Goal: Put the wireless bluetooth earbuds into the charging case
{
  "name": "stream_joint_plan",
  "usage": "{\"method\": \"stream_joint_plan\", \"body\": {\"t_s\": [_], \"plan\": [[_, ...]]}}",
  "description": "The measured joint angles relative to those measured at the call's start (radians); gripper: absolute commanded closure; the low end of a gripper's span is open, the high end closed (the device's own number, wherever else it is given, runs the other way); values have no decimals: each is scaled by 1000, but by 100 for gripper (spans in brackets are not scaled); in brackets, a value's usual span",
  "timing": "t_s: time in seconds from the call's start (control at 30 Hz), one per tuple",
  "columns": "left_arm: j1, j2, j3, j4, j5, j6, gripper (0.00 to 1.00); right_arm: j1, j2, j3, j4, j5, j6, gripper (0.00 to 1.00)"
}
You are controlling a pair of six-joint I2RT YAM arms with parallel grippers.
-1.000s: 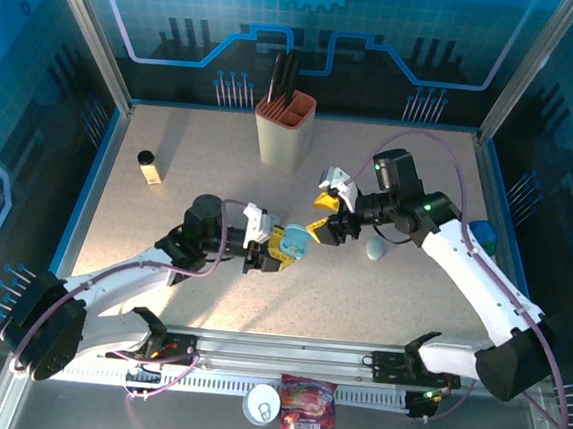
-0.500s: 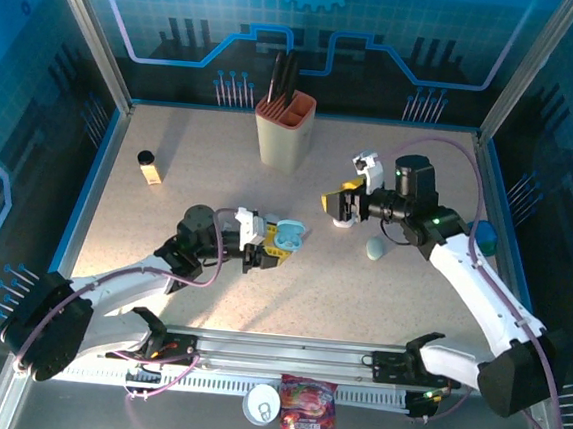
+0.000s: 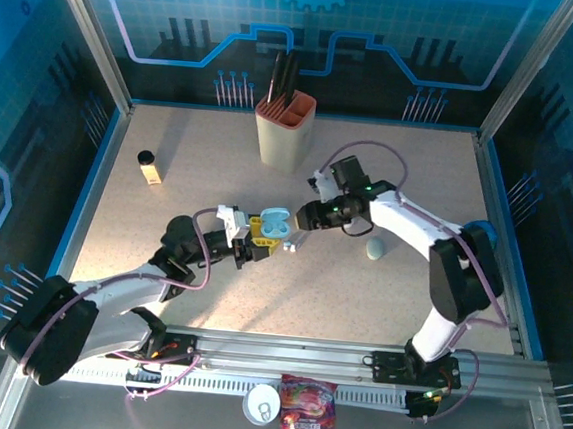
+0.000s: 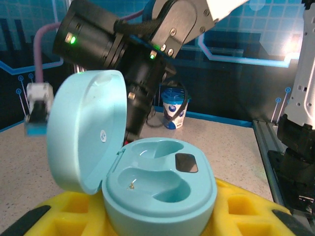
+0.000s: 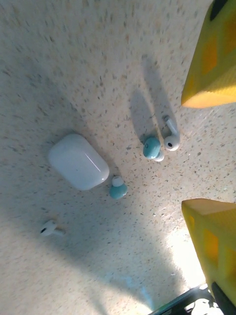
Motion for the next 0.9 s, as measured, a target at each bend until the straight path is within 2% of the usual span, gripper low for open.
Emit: {"method": "stream_joint_plan", "body": {"t_s": [0.17, 0.5, 0.9], "plan": [[9, -12, -2, 16, 1, -6, 72, 66, 127, 82, -51, 88, 5, 38], [13, -55, -35, 32, 14, -5, 71, 178, 270, 230, -150, 359, 7, 33], [13, -146, -58, 30, 19, -2, 70, 236, 350, 303, -217, 478, -28, 31]]}}
